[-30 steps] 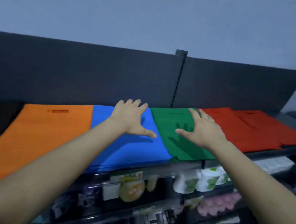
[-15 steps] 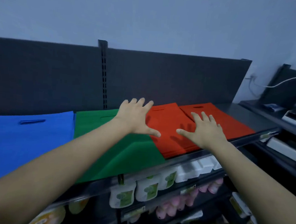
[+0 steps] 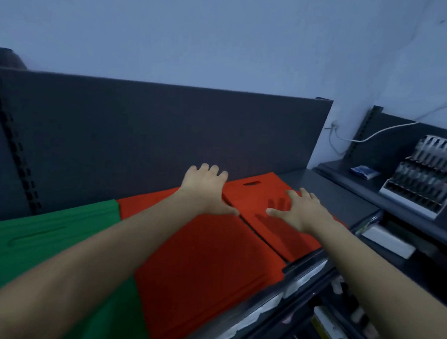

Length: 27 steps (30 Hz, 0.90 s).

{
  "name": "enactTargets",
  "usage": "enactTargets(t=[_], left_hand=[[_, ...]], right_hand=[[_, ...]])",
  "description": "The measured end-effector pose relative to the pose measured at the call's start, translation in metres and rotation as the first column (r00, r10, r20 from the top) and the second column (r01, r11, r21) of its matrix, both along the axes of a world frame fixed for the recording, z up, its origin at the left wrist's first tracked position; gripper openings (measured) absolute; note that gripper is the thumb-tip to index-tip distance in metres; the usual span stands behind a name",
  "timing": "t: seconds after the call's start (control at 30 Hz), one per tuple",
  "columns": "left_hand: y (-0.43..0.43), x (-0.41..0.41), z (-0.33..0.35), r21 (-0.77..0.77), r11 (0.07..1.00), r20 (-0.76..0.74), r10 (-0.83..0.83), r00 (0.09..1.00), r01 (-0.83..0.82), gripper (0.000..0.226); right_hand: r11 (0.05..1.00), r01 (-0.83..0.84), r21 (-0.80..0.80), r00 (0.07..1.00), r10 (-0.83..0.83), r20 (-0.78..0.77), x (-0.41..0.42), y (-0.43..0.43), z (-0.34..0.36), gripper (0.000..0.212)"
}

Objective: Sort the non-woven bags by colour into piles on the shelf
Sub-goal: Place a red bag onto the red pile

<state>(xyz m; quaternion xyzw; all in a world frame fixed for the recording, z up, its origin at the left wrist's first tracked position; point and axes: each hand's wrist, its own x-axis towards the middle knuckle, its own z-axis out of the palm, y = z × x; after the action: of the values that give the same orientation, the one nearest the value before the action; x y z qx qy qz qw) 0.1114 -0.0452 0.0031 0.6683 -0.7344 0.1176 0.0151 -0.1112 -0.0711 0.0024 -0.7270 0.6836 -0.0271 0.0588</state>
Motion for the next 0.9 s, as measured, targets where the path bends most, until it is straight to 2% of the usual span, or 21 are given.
enactTargets(t=[0.17,0.23,0.33,0.43,0.5,0.6,0.7,0.77,0.83,0.9], left_hand=[[-0.041,-0.037,-0.022,0.075,0.997,-0.071,-0.013,0.997,0.018,0.096],[-0.052,-0.054,-0.036,0.154,0.988,-0.242,0.031,0.97,0.007,0.096],[-0.068,-0.08,-0.051,0.28,0.959,-0.486,0.179,0.855,-0.042,0.104],[-0.086,-0.099,-0.059,0.365,0.912,-0.628,0.39,0.673,-0.188,0.112],[-0.094,-0.111,-0.06,0.37,0.88,-0.742,0.474,0.475,-0.299,0.117],[-0.103,-0.119,-0.064,0.338,0.842,-0.913,0.402,0.07,-0.42,0.111],[-0.104,-0.121,-0.072,0.372,0.803,-0.928,0.307,-0.213,-0.466,0.113],[-0.099,-0.123,-0.074,0.392,0.792,-0.916,0.29,-0.277,-0.468,0.104],[-0.096,-0.126,-0.073,0.356,0.795,-0.933,0.272,-0.236,-0.491,0.073],[-0.094,-0.128,-0.067,0.322,0.828,-0.945,0.252,-0.21,-0.459,0.057]], right_hand=[[0.996,0.03,0.08,0.999,-0.032,0.023,-0.042,-0.051,-0.016,0.09],[0.996,0.03,0.089,0.999,-0.034,0.042,-0.058,-0.069,-0.025,0.091],[0.992,0.007,0.126,0.998,-0.015,0.06,-0.08,-0.094,-0.038,0.094],[0.964,-0.084,0.253,0.99,0.053,0.128,-0.105,-0.123,-0.042,0.104],[0.922,-0.161,0.352,0.977,0.099,0.187,-0.116,-0.137,-0.04,0.112],[0.919,-0.223,0.325,0.964,0.158,0.216,-0.122,-0.153,-0.044,0.12],[0.935,-0.243,0.258,0.961,0.194,0.199,-0.12,-0.164,-0.048,0.112],[0.945,-0.218,0.243,0.964,0.17,0.203,-0.119,-0.169,-0.05,0.107],[0.95,-0.198,0.241,0.964,0.144,0.224,-0.119,-0.172,-0.051,0.102],[0.95,-0.191,0.248,0.956,0.123,0.267,-0.121,-0.173,-0.051,0.092]])
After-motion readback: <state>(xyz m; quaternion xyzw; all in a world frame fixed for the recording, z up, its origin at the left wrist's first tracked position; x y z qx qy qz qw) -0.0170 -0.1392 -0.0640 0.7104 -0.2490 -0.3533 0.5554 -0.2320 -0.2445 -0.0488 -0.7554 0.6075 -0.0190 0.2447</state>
